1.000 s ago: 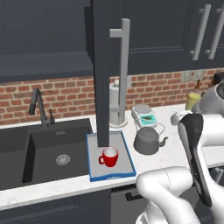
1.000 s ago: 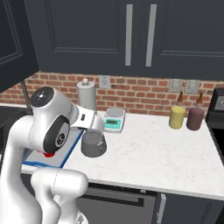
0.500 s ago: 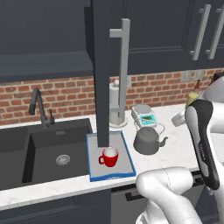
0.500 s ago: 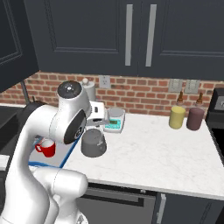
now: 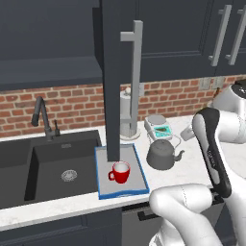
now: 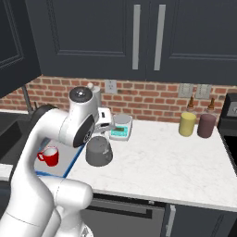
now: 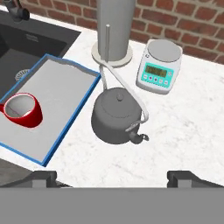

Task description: Pick the kettle from the counter and place it on the tray. Then pick the mug from the cabinet and place it on the tray. Then close the cabinet doors.

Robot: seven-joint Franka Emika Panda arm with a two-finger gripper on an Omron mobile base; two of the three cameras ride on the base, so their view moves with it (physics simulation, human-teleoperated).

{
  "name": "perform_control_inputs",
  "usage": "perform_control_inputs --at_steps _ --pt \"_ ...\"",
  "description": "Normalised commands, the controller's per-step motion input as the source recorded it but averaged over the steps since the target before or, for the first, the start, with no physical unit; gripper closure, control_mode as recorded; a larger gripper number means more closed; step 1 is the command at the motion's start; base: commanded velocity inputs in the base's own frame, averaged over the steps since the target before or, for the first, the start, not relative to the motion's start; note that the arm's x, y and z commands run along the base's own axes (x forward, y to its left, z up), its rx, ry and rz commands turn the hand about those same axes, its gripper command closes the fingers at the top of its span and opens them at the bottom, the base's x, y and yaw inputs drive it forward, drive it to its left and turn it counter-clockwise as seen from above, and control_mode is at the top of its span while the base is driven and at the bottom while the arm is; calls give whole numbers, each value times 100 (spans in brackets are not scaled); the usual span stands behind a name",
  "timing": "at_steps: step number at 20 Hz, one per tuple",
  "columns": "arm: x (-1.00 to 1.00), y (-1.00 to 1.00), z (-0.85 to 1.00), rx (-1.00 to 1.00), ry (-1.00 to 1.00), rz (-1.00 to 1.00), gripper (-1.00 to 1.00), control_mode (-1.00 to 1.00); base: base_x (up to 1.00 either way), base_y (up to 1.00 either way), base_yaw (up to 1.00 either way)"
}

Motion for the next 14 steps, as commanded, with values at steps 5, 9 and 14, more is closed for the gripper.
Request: perform_control_inputs --at_steps 5,9,14 --pt "32 5 -31 -6 4 0 -100 -100 0 0 0" --pt "52 8 -24 -3 14 0 -100 -100 0 0 0" --pt "43 0 -13 0 15 5 -100 -100 0 0 0"
